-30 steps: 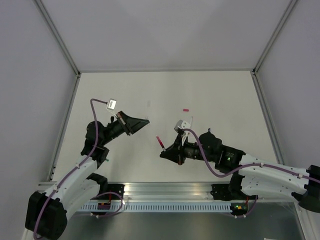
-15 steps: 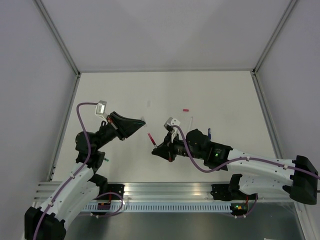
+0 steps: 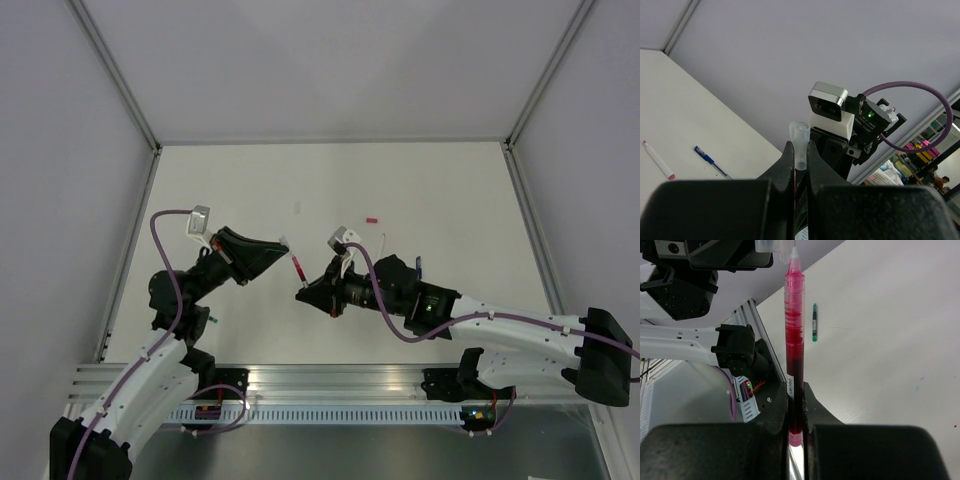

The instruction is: Insert the pens into the pen caps

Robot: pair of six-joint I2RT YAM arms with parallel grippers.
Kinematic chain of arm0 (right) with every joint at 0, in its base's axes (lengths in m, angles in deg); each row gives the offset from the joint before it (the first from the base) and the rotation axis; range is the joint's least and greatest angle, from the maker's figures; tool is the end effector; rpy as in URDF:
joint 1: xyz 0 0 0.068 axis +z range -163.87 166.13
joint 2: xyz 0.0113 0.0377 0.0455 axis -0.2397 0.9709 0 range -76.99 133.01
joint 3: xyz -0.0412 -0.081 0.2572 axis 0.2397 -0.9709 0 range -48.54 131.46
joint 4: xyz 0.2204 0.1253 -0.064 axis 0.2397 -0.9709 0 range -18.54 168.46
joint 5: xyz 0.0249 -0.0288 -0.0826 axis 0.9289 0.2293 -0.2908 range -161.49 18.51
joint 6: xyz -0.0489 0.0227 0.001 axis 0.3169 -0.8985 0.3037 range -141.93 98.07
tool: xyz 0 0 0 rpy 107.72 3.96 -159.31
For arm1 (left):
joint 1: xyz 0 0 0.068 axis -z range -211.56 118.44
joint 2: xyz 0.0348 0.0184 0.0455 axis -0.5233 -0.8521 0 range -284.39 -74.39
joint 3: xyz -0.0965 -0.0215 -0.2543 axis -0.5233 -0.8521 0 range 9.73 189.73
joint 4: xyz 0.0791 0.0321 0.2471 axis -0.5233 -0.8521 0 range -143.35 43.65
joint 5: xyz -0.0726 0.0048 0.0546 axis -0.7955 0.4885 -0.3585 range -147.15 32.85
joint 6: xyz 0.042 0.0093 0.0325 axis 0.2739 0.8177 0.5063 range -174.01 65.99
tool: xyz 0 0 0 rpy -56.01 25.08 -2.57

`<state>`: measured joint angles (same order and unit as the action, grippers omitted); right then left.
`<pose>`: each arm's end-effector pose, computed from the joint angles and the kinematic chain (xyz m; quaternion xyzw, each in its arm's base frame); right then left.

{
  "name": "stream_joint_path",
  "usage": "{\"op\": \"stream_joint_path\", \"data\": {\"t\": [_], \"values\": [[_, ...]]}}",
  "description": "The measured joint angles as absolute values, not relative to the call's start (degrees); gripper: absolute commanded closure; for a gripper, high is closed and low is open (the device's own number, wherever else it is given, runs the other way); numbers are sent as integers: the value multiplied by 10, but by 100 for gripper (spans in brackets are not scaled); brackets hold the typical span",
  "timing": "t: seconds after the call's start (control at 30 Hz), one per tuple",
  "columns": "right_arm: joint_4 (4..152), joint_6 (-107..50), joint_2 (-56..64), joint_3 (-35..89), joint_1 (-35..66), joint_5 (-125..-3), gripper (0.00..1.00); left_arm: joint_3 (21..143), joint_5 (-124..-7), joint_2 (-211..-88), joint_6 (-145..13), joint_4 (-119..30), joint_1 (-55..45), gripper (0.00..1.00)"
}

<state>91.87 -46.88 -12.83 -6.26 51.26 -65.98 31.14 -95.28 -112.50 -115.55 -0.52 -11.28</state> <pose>0.1074 0.2400 0.2993 -0.2893 0.6997 0.4873 0.4351 0.1362 -0.0738 0.3132 0.0948 0.5473 -0.6587 0.5075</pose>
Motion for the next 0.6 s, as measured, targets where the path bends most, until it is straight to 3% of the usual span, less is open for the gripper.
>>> {"op": "stream_joint_path", "data": {"t": [0.6], "values": [[941,-492,-114,-62,513,-659,100,306,-950,-1137,-1157,9,-112,98]]}}
